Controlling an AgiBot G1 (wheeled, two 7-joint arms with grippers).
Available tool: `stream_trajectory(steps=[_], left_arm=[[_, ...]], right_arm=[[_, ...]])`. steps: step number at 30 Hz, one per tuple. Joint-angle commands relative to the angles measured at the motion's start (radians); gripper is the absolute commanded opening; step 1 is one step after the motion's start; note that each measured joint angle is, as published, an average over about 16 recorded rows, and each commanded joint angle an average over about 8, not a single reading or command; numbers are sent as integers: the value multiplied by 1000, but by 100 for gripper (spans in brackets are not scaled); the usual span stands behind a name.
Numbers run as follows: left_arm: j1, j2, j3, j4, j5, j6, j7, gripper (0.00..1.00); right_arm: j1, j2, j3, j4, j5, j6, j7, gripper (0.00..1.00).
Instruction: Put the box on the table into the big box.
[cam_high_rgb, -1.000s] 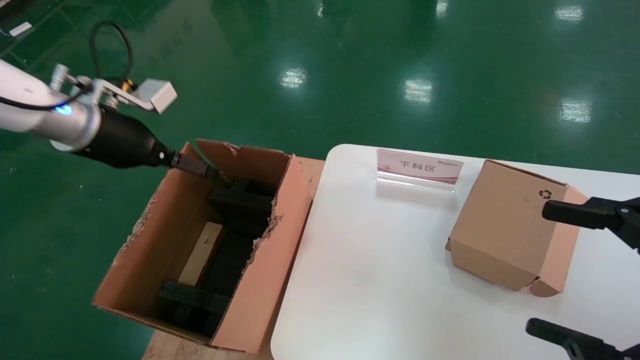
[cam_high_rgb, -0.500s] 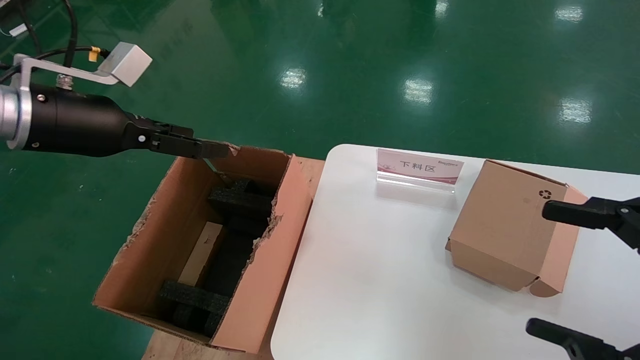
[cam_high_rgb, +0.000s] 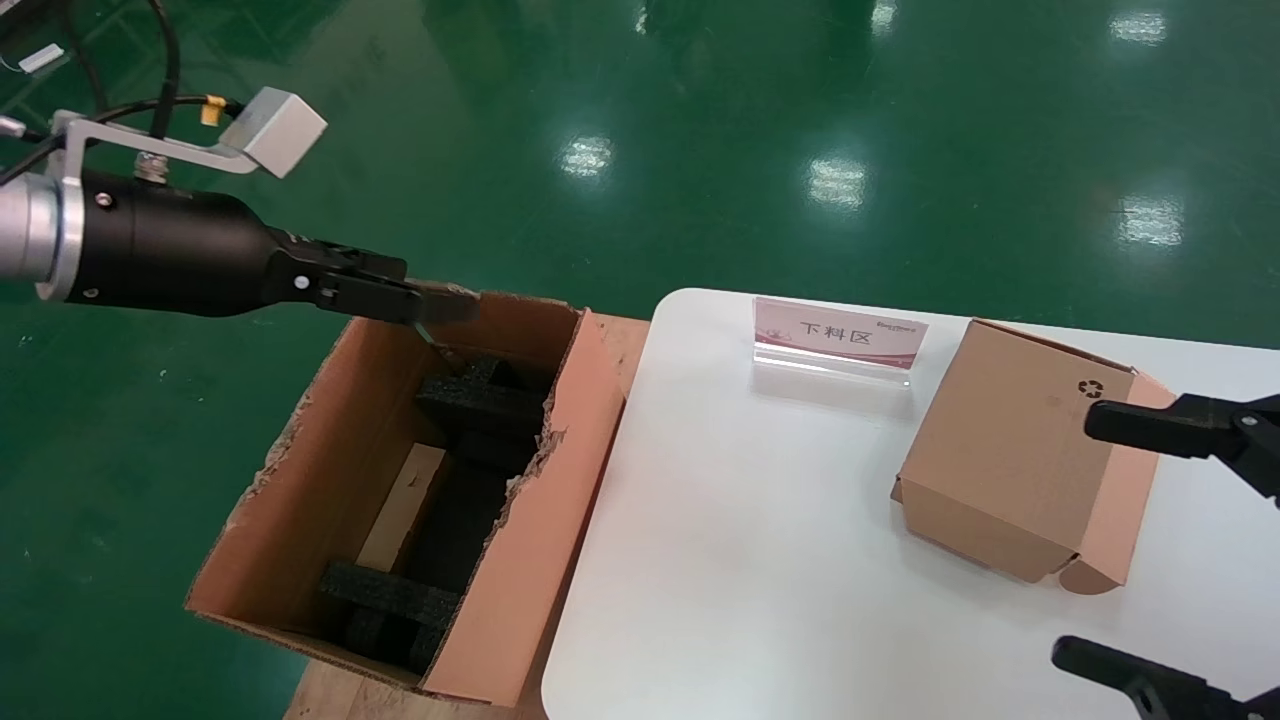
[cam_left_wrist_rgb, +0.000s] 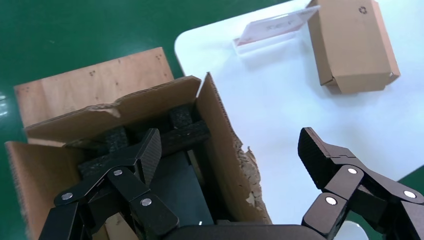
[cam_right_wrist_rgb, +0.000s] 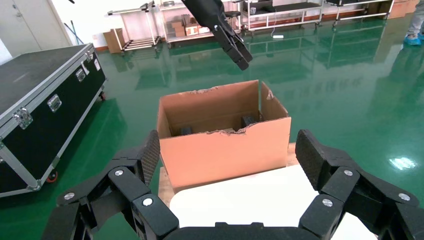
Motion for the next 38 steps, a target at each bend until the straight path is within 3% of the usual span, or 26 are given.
stream_trajectory(steps=[1,38], left_arm=[[15,6,-16,-1,-3,5,8,100],[302,83,-325,-25,-109,88,231,100]], right_arm=[[0,0,0,0,0,0,0,100],[0,0,0,0,0,0,0,100]])
